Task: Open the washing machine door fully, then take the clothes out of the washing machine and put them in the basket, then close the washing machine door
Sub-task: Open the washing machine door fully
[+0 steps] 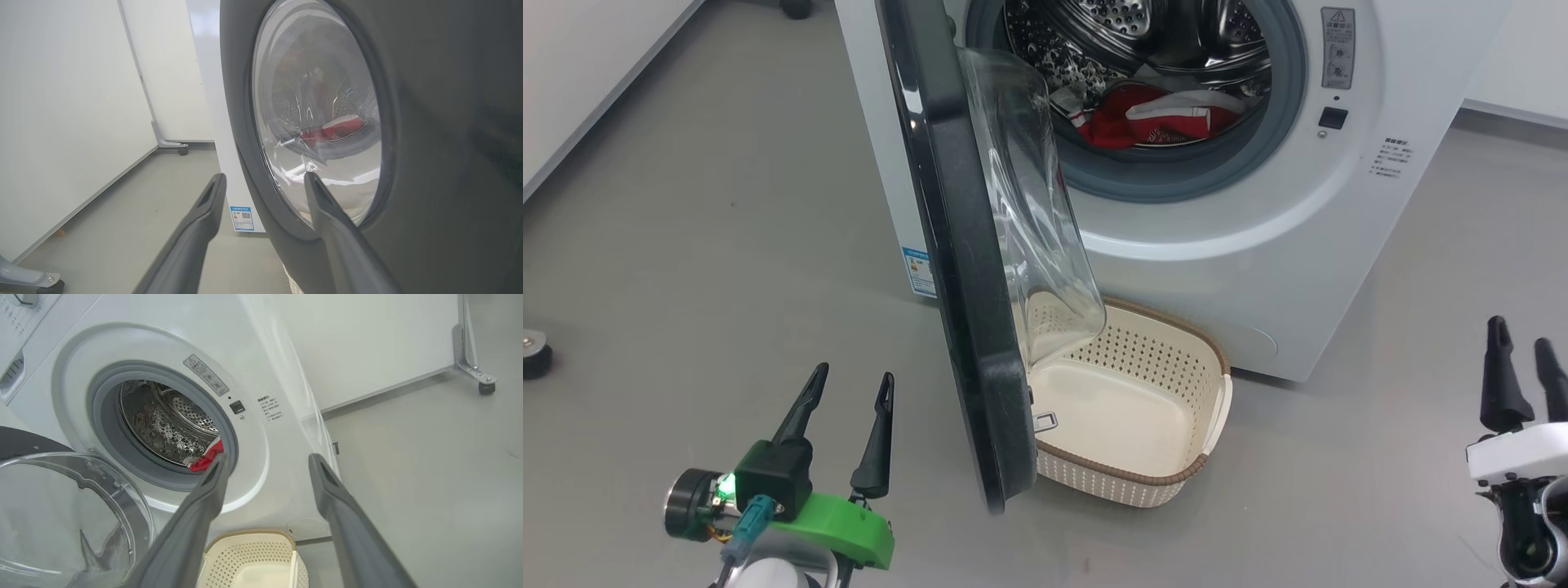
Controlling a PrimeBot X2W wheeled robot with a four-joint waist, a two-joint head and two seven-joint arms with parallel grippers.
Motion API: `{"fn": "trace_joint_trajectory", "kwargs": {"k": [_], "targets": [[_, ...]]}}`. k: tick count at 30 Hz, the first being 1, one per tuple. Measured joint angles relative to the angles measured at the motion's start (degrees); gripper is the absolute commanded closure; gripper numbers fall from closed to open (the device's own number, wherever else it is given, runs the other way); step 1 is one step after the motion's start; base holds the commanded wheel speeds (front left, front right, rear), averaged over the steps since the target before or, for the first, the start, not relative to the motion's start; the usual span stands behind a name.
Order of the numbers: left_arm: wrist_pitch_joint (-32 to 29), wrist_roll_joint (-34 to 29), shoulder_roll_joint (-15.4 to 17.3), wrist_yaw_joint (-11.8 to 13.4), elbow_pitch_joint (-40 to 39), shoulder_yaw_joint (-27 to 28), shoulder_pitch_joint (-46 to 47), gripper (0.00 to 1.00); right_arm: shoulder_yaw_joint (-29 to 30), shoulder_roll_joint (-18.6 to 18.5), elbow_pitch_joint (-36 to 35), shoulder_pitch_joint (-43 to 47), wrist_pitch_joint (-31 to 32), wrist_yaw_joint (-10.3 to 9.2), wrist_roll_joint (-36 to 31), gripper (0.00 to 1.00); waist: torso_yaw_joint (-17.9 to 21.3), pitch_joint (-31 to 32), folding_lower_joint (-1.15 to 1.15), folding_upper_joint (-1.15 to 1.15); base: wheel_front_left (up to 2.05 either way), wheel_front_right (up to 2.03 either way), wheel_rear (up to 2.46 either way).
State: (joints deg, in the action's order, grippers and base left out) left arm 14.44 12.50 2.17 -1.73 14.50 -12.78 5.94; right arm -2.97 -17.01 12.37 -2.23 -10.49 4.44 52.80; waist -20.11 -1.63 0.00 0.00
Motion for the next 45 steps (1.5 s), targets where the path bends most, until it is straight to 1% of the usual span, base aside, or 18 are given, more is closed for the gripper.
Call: {"fn": "trace_joint_trajectory", "kwargs": {"k": [2, 5, 9, 13, 16, 25, 29, 41, 45], "targets": [[0.0, 0.0, 0.0, 0.0, 0.0, 0.0, 0.0, 0.00, -0.1, -1.2, -0.7, 0.0, -3.8, -1.15, -4.8, 0.00, 0.1, 0.0, 0.00, 0.00, 0.00, 0.00, 0.00], [0.0, 0.0, 0.0, 0.0, 0.1, 0.1, 0.0, 0.00, -1.1, -3.0, -1.3, 0.0, -7.1, -3.56, -10.9, 0.00, 0.3, 0.1, 0.00, 0.00, 0.00, 0.00, 0.00], [0.0, 0.0, 0.0, 0.0, 0.0, 0.4, 0.0, 0.00, -3.3, -4.9, -2.2, 0.2, -5.3, -6.69, -19.0, 0.00, 0.6, 0.0, 0.00, 0.00, 0.00, 0.00, 0.00], [0.0, 0.0, 0.0, 0.0, 0.1, 0.4, 0.0, 0.00, -4.8, -5.2, -2.7, 1.0, -4.8, -9.26, -24.6, 0.00, 0.7, -0.2, 0.00, 0.00, 0.00, 0.00, 0.00], [0.0, 0.0, 0.0, 0.0, 0.1, 0.4, 0.0, 0.00, -6.2, -4.3, -2.9, 2.4, -4.6, -9.75, -26.7, 0.00, 0.8, -0.2, 0.00, 0.00, 0.00, 0.00, 0.00], [0.0, 0.0, 0.0, 0.0, 0.7, 0.3, 0.0, 0.00, -6.1, 1.6, -5.5, 4.8, -4.4, -10.63, -29.7, 0.00, 0.9, 0.2, 0.00, 0.00, 0.00, 0.00, 0.00], [0.0, 0.0, 0.0, 0.0, 1.1, 0.3, 0.0, 0.00, -6.5, 3.9, -5.9, 6.5, -4.4, -10.66, -30.4, 0.00, 1.0, 0.3, 0.00, 0.00, 0.00, 0.00, 0.00], [0.0, 0.0, 0.0, 0.0, 1.9, 0.2, 0.0, 0.00, -7.0, 8.0, -6.9, 9.1, -4.4, -10.74, -31.9, 0.00, 1.2, 1.1, 0.00, 0.00, 0.00, 0.00, 0.00], [0.0, 0.0, 0.0, 0.2, 2.1, 0.4, 0.0, 0.00, -7.3, 8.9, -7.0, 9.9, -4.4, -10.74, -32.2, 0.00, 1.3, 1.3, 0.00, 0.00, 0.00, 0.00, 0.00]]}}
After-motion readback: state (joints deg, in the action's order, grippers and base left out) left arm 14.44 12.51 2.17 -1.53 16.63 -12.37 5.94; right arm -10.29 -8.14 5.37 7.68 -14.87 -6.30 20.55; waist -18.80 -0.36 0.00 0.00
